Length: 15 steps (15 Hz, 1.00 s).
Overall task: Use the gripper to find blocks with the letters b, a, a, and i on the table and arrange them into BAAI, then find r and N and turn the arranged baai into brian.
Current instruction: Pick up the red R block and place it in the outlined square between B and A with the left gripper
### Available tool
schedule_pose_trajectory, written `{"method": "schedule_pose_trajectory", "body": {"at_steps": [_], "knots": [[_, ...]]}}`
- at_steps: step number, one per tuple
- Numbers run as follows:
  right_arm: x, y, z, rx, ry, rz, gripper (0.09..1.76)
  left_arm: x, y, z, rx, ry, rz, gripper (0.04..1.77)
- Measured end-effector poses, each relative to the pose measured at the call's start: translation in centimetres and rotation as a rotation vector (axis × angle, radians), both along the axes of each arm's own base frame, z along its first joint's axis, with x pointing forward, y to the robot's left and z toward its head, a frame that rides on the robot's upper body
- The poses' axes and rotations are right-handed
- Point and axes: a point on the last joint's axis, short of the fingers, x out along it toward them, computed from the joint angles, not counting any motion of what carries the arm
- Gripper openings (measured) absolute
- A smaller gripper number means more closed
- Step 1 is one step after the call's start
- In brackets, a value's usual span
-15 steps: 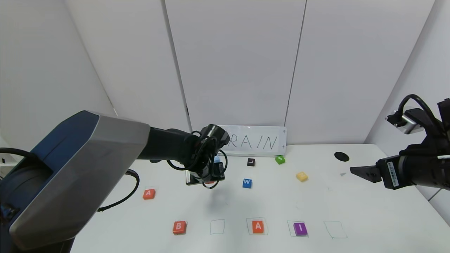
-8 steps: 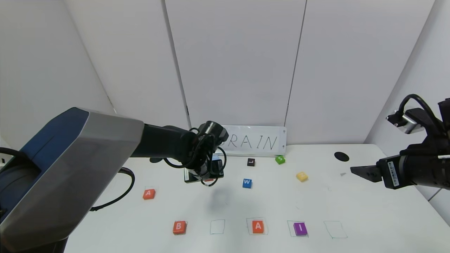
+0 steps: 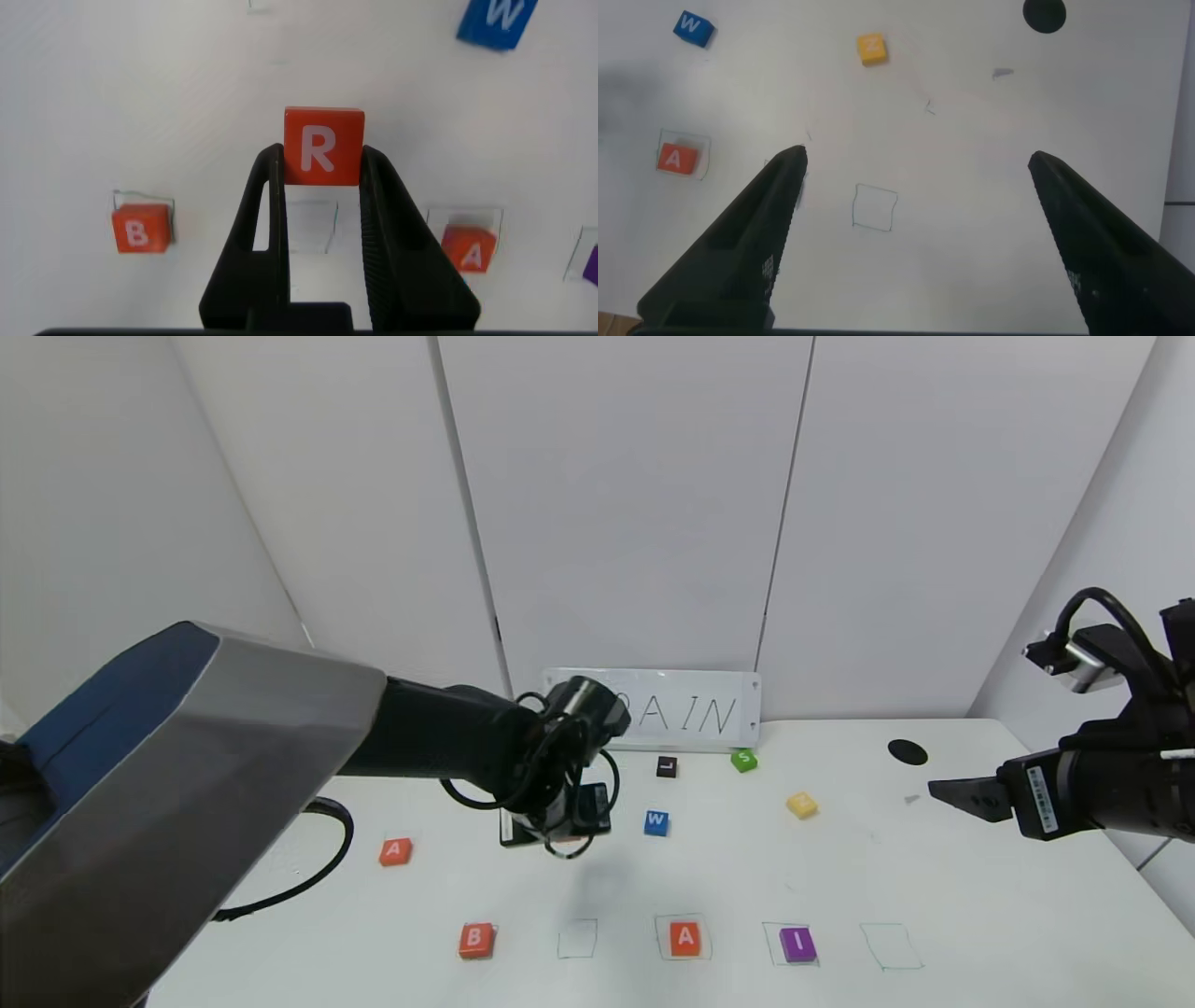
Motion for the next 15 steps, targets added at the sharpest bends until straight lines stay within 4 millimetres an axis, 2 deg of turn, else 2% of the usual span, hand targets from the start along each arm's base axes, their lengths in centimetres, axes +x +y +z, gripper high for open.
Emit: {"method": "schedule_pose_trajectory", "body": {"at_steps": [2,5,15], "knots": [[-0.1,0.1,-0.1,-0.001,0.002,0.004,1.71,-3.1,-0.7,0.2,0.010,0.026,-0.041,0.50],[-0.1,0.1,0.0,-0.004,0.001,0.000,1.71,-5.0,-1.0,0.6,0.007,0.033,-0.056,0.50],[-0.1,0.2,-0.1,-0.005,0.002,0.005,1.71,-5.6,-1.3,0.6,-0.018,0.012,-0.055,0.50]]}}
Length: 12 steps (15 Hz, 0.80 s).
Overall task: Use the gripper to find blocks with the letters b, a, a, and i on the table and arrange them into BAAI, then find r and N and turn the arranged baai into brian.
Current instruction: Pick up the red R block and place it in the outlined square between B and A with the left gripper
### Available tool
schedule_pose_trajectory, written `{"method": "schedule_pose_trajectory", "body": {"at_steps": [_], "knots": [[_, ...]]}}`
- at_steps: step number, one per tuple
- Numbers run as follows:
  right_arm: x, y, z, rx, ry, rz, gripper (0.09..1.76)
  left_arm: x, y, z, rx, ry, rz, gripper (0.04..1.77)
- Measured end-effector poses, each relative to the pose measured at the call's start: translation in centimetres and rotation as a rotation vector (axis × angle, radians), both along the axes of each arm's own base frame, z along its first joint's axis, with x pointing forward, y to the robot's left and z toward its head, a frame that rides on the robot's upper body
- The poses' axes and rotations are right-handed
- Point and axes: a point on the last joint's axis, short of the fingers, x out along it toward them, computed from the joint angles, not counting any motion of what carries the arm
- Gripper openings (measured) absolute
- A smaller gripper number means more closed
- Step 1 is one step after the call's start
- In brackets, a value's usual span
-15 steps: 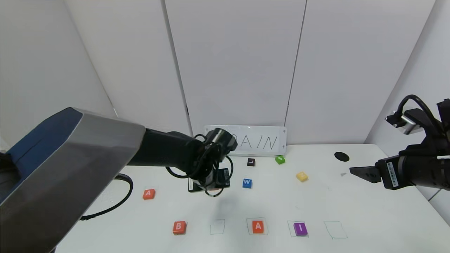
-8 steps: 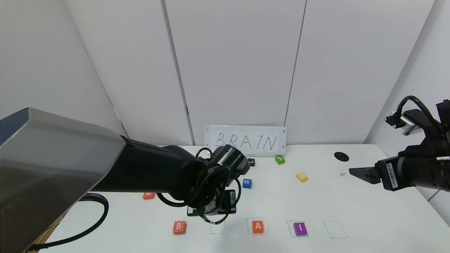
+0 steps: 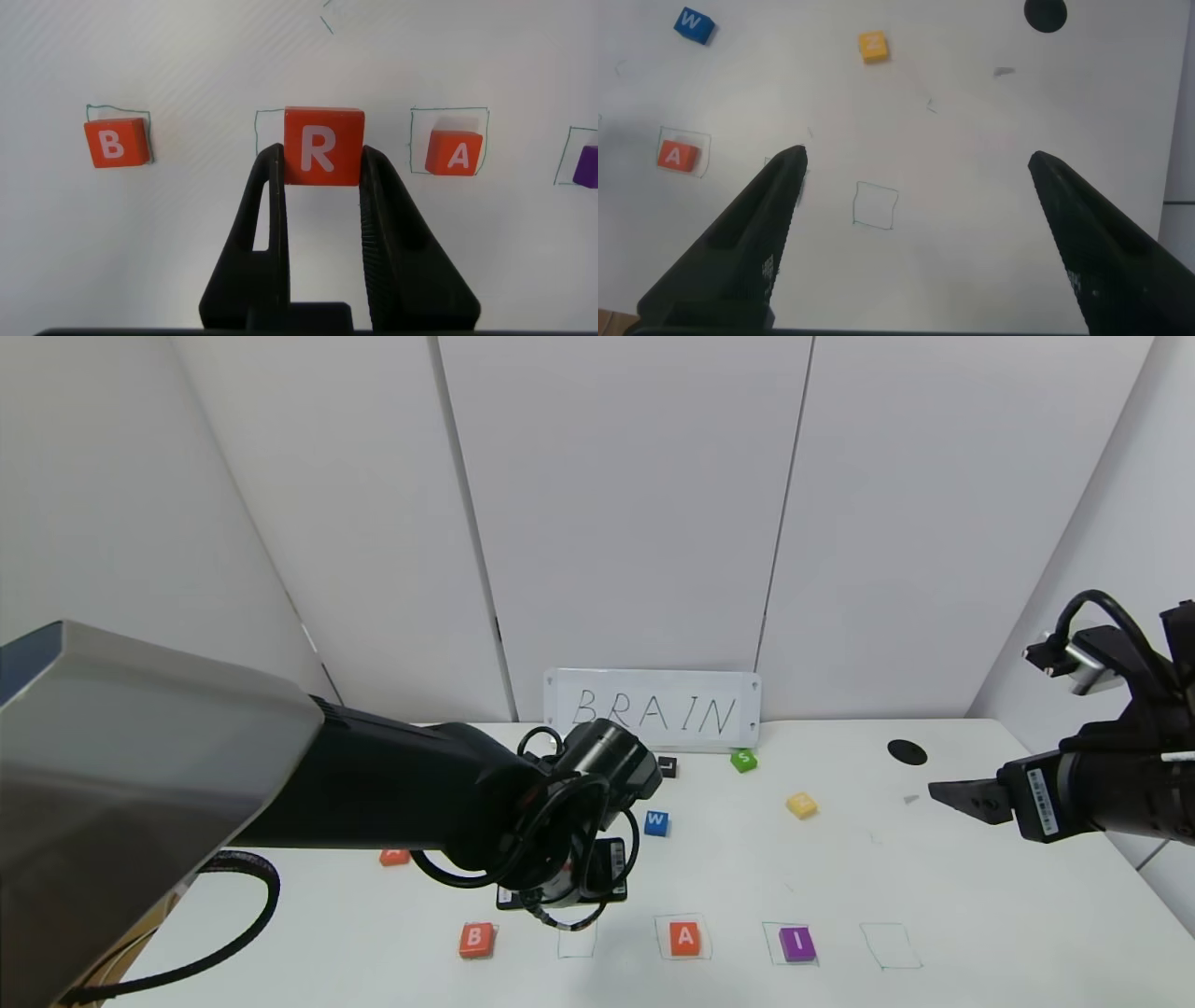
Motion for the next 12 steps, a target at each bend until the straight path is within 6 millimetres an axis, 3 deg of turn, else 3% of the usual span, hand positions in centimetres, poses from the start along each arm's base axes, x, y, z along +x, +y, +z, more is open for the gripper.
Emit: {"method": "schedule_pose_trajectory", "body": {"at_steps": [7,12], "knots": [[0.0,0.1,-0.1,-0.002,0.005,0.003,1.71,-0.7,-0.1,-3.7,0.007,0.003,0.031,0.50],[0.1,0.1,-0.2,-0.003,0.007,0.004,1.71,-0.8,0.0,-4.8,0.033,0.027,0.032,0.50]]}}
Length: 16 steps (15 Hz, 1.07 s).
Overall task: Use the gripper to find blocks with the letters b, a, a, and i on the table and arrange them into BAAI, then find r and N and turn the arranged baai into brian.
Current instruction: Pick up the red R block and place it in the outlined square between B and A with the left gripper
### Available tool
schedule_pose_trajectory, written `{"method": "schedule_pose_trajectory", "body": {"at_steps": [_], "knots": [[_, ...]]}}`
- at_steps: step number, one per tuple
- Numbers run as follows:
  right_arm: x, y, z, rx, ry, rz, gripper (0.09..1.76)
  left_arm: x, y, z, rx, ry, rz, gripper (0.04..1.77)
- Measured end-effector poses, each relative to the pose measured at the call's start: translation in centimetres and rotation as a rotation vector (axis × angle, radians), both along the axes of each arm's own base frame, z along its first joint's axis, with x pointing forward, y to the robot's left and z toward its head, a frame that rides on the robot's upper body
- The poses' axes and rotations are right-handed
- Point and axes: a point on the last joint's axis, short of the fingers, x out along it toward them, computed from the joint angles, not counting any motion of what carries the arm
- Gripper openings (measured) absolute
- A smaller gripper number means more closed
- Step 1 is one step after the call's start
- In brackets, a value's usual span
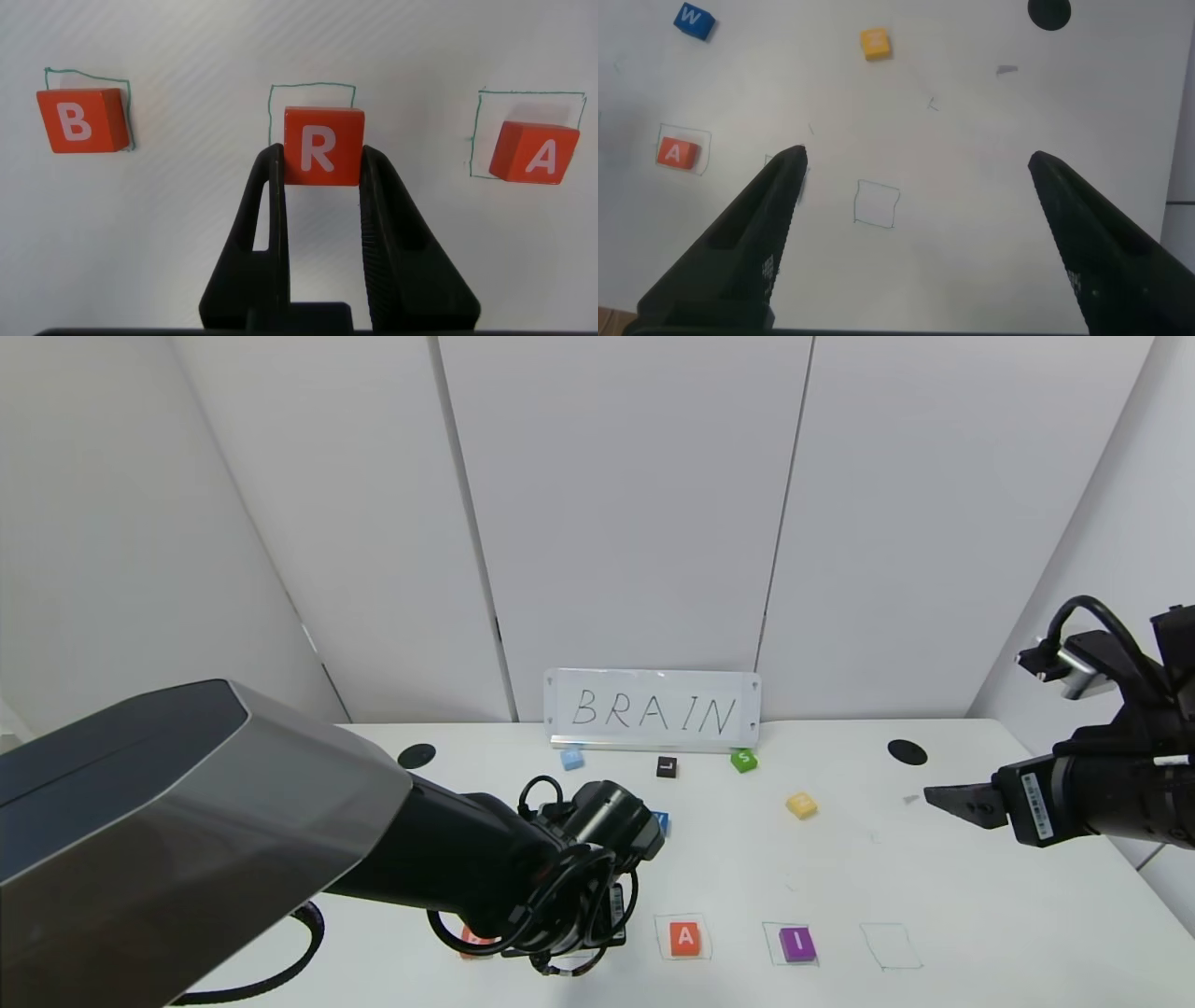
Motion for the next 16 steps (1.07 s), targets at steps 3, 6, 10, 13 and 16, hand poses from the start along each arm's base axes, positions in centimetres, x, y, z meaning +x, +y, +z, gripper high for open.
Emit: {"method": "schedule_pose_trajectory", "body": {"at_steps": [3,6,10,13,16], "knots": [[0.0,0.0,0.0,0.000,0.000,0.000,1.71,0.0,0.0,-0.1,0.002,0.003,0.000,0.50],[0.0,0.0,0.0,0.000,0.000,0.000,1.71,0.0,0.0,-0.2,0.004,0.004,0.000,0.50],[0.0,0.0,0.0,0.000,0.000,0.000,1.71,0.0,0.0,-0.2,0.004,0.003,0.000,0.50],[0.1,0.0,-0.1,0.000,0.002,-0.001,1.71,0.4,-0.3,-1.6,-0.030,-0.056,-0.001,0.50],[0.1,0.0,-0.1,0.000,0.003,-0.001,1.71,0.3,-0.1,-2.5,-0.010,-0.037,-0.001,0.50]]}}
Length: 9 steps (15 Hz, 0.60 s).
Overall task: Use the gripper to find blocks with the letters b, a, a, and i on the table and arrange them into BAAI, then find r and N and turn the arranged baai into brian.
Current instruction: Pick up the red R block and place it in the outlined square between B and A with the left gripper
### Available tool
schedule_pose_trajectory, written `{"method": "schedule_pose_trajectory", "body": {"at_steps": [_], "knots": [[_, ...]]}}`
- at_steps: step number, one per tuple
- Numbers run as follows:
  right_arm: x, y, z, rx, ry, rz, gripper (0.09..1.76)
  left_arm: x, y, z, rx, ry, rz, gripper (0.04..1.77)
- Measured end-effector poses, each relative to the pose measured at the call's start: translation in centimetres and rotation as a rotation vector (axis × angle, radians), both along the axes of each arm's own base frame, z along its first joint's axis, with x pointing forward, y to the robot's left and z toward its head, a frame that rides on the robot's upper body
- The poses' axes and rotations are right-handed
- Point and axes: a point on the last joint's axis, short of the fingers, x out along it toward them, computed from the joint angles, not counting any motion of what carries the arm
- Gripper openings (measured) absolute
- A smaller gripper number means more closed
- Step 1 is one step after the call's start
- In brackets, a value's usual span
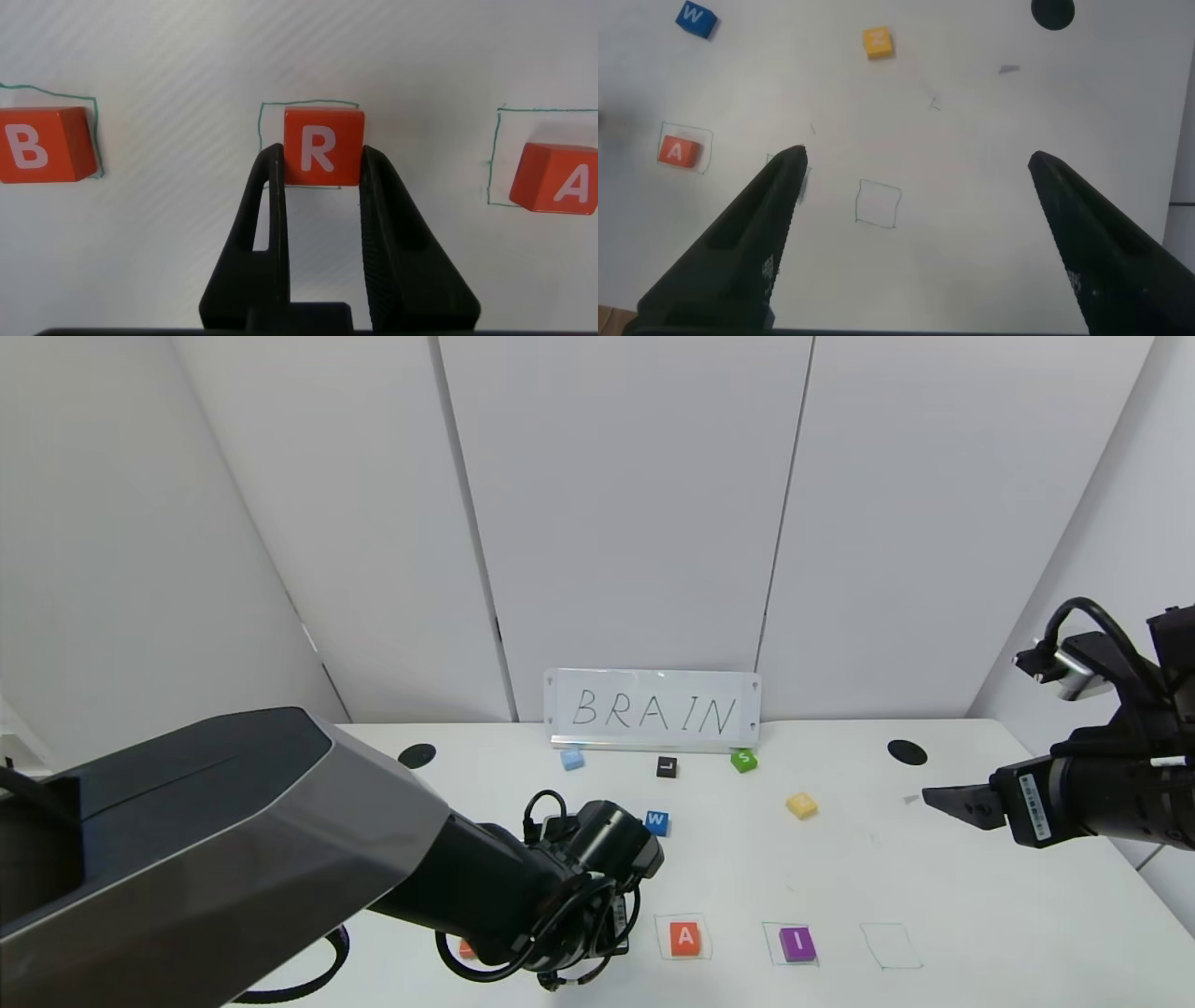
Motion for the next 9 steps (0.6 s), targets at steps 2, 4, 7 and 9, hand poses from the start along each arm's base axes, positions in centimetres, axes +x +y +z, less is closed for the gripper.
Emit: {"method": "schedule_pose_trajectory", "body": {"at_steps": [2,4,7,9], "knots": [[0.00,-0.02,-0.01,0.000,0.001,-0.001,1.71,-0.02,0.02,-0.19,0.004,0.005,0.000,0.50],[0.01,0.01,-0.03,-0.001,0.001,0.000,1.71,-0.03,0.02,-0.24,0.008,0.008,-0.002,0.50],[0.04,0.03,-0.07,-0.002,0.003,0.000,1.71,-0.03,0.06,-0.27,0.009,0.009,0.000,0.50],[0.05,0.04,-0.08,-0.002,0.003,0.000,1.71,0.00,0.10,-0.28,0.010,0.010,0.001,0.50]]}}
